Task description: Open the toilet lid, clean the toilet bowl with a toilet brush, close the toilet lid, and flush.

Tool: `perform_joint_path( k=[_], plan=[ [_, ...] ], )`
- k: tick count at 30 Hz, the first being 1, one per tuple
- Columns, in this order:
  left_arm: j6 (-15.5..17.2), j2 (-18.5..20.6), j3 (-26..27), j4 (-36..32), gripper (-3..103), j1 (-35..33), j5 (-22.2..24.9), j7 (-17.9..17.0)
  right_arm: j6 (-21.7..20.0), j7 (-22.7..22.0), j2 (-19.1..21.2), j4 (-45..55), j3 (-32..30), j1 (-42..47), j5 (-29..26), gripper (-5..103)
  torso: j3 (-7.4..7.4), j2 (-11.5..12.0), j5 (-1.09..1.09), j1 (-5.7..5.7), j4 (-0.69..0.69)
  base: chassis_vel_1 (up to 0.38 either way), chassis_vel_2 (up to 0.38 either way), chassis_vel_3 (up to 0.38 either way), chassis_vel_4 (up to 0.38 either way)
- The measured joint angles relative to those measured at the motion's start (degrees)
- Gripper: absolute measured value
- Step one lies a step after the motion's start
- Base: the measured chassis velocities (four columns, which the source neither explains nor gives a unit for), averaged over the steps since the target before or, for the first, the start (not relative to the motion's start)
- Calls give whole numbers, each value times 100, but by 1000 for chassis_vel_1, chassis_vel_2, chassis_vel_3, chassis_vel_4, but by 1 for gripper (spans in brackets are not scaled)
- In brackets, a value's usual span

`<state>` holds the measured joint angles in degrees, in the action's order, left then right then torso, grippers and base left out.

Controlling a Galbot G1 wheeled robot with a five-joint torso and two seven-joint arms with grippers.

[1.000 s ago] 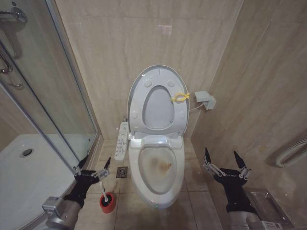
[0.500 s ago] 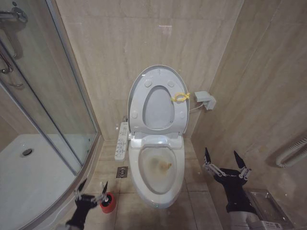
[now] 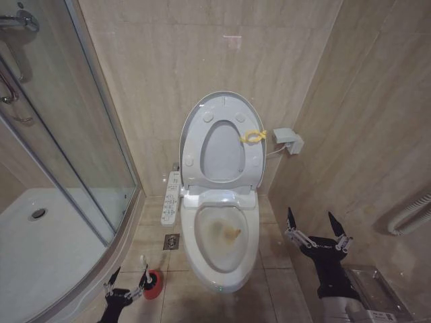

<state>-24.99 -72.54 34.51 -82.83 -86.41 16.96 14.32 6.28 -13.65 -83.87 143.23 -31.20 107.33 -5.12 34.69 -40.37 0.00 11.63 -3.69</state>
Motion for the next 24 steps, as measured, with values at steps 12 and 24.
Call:
perform_joint_path(
  k=[12, 24],
  plan=[
    [-240, 151, -163, 1139, 100, 834, 86, 674, 0, 0, 1, 0, 0, 0, 0, 100, 0, 0, 0, 0, 2, 0, 0, 0, 0],
    [-311, 162, -396, 1679, 100, 1394, -135, 735, 0, 0, 1, 0, 0, 0, 0, 100, 0, 0, 0, 0, 2, 0, 0, 0, 0]
  ],
)
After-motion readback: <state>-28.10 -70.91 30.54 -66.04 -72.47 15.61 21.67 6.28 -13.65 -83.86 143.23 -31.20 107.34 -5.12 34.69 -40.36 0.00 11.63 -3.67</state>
